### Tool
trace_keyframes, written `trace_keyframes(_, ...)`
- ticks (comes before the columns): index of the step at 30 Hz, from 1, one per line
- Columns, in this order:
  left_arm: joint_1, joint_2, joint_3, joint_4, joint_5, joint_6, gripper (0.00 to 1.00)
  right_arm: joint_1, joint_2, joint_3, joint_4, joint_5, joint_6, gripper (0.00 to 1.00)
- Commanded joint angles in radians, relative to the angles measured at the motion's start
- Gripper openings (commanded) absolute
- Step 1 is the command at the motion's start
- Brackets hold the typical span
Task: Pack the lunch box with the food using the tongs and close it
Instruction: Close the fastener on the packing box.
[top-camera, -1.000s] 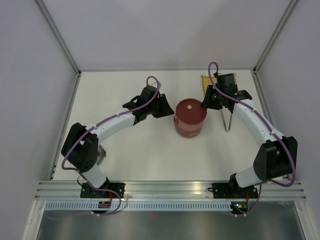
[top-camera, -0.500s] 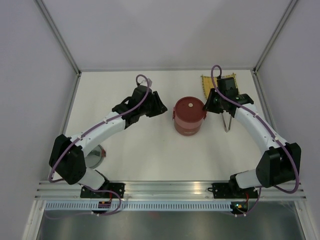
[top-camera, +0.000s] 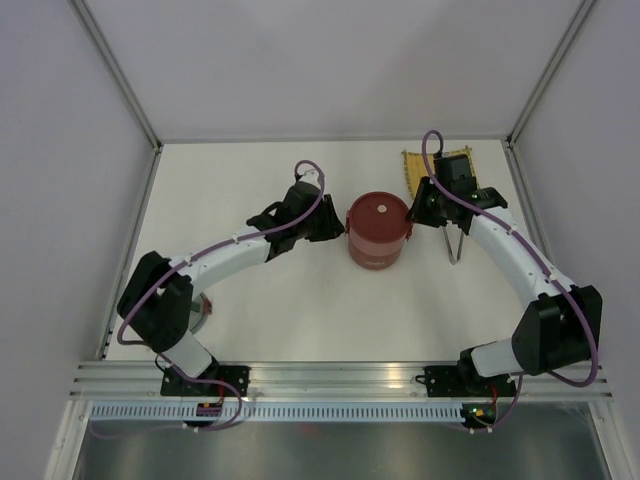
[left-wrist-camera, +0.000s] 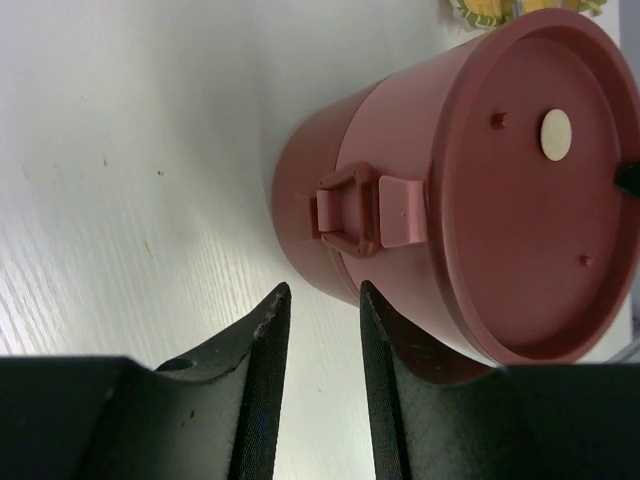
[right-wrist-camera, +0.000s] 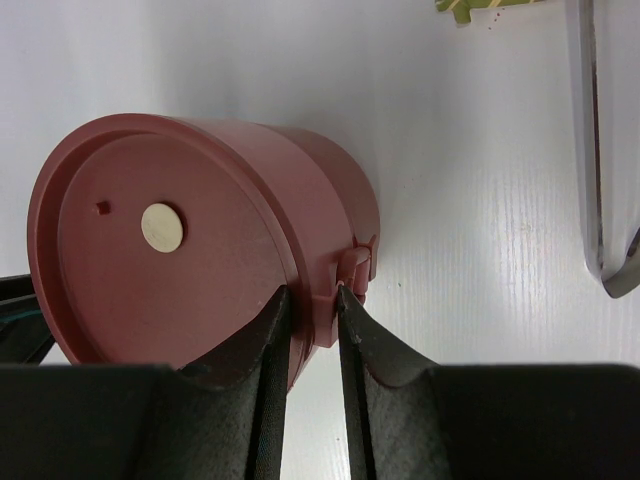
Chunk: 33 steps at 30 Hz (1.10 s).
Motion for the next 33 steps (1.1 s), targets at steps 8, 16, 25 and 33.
trace_keyframes(8,-0.020,-0.004,-0.059,0.222,-0.063,0.178,0.41,0.000,0.031,0.028,-0.050,0.011,-0.028,0.29)
trace_keyframes(16,-0.053,0.013,-0.029,0.236,-0.071,0.204,0.41,0.000,0.045,0.035,-0.060,0.010,-0.042,0.29)
trace_keyframes(25,-0.086,0.052,-0.032,0.233,-0.299,0.190,0.40,0.001,0.057,0.045,-0.058,-0.005,-0.057,0.28)
trace_keyframes(33,-0.085,0.030,-0.081,0.211,-0.326,0.094,0.40,0.001,0.051,0.038,-0.067,0.004,-0.068,0.26)
